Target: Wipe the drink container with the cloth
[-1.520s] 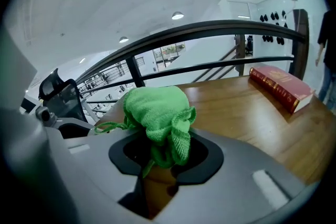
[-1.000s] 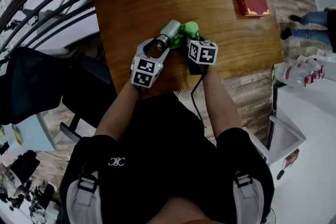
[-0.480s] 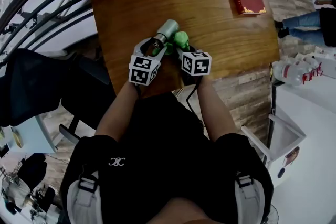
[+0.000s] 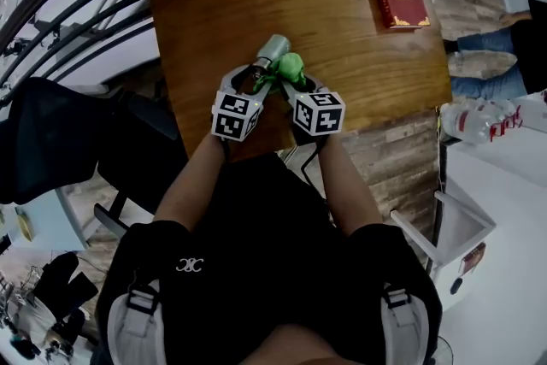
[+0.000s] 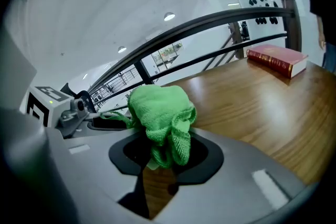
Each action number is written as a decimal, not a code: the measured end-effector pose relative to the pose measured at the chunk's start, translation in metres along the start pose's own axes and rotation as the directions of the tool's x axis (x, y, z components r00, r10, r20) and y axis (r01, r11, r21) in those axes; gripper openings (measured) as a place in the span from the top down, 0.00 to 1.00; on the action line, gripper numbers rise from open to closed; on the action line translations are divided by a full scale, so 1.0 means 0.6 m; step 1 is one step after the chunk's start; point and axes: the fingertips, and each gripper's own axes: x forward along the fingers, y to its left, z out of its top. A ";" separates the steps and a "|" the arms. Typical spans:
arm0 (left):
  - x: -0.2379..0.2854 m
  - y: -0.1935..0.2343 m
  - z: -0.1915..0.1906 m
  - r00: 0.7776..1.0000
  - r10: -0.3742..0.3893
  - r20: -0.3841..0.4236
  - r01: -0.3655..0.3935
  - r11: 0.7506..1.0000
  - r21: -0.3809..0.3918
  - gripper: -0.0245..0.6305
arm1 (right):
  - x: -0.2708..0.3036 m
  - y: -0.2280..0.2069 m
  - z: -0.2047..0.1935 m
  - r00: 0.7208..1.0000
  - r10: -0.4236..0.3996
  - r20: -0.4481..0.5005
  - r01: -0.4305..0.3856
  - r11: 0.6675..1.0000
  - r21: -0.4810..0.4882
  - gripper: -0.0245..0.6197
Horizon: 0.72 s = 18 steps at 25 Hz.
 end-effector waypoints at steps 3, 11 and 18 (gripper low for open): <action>-0.001 -0.003 0.001 1.000 0.003 0.002 -0.003 1.000 0.011 0.54 | -0.003 0.006 0.012 1.000 0.006 0.013 -0.006 1.000 -0.027 0.79; -0.002 -0.004 -0.005 1.000 -0.002 -0.019 0.003 0.999 0.034 0.54 | -0.002 0.008 0.031 0.999 -0.027 0.021 0.029 0.991 -0.127 0.79; -0.005 -0.010 -0.008 0.999 -0.016 -0.039 0.017 0.999 0.042 0.54 | 0.022 -0.034 0.056 0.997 -0.081 0.000 0.080 0.985 -0.152 0.79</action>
